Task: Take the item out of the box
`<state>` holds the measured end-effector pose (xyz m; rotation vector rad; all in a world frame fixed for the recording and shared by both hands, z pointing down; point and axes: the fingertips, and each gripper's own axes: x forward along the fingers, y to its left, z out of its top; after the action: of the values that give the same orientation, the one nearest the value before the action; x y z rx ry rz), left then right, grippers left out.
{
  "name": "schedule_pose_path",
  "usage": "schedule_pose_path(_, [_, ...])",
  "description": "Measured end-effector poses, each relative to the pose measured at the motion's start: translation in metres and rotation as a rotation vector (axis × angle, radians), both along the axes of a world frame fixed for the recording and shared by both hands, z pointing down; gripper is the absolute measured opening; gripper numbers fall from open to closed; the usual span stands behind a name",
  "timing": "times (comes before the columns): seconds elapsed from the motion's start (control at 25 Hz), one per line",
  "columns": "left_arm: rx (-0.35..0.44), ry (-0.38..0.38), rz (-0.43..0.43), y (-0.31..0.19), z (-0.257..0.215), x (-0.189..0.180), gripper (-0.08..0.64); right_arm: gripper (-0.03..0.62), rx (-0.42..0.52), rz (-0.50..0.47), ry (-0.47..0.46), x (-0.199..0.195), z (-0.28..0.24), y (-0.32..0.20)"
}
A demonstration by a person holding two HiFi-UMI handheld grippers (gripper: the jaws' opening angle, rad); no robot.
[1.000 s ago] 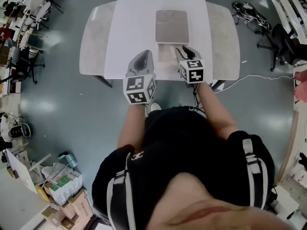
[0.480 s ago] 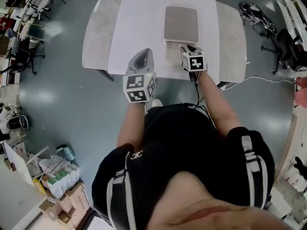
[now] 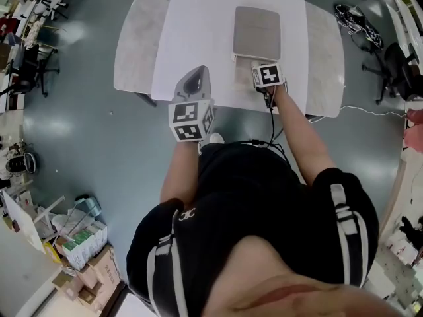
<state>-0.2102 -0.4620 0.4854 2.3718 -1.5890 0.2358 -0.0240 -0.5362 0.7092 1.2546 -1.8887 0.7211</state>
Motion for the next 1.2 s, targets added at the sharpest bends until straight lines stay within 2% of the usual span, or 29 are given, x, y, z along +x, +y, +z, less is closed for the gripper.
schedule_pose_path(0.08, [0.001, 0.001, -0.009, -0.002, 0.001, -0.005, 0.012, 0.132, -0.023, -0.018, -0.064, -0.014, 0.006, -0.004])
schedule_pose_path(0.12, [0.0, 0.001, -0.014, -0.003, 0.001, -0.007, 0.012, 0.133, -0.036, -0.016, -0.057, -0.014, 0.01, -0.006])
schedule_pose_path(0.24, [-0.007, 0.004, -0.029, -0.002, 0.005, -0.016, 0.012, 0.137, -0.095, 0.008, 0.057, 0.004, 0.024, -0.006])
schedule_pose_path(0.48, [-0.013, 0.009, -0.049, 0.0, 0.005, -0.025, 0.012, 0.137, -0.178, -0.067, 0.165, -0.001, 0.039, -0.004])
schedule_pose_path(0.6, [-0.013, 0.005, -0.052, 0.004, 0.005, -0.026, 0.012, 0.127, -0.173, -0.083, 0.206, 0.001, 0.04, -0.009])
schedule_pose_path(0.72, [-0.009, 0.0, -0.052, 0.007, 0.003, -0.024, 0.012, 0.126, -0.18, -0.081, 0.156, -0.002, 0.034, -0.001])
schedule_pose_path(0.92, [0.002, -0.004, -0.043, 0.013, -0.002, -0.02, 0.012, 0.126, -0.122, -0.087, 0.089, -0.009, 0.011, 0.012])
schedule_pose_path(1.08, [0.012, -0.009, -0.024, 0.017, -0.004, -0.008, 0.012, 0.126, -0.04, -0.111, 0.013, -0.017, -0.019, 0.02])
schedule_pose_path(1.2, [0.023, -0.008, -0.01, 0.018, -0.007, 0.001, 0.012, 0.124, 0.063, -0.124, -0.047, -0.019, -0.052, 0.022])
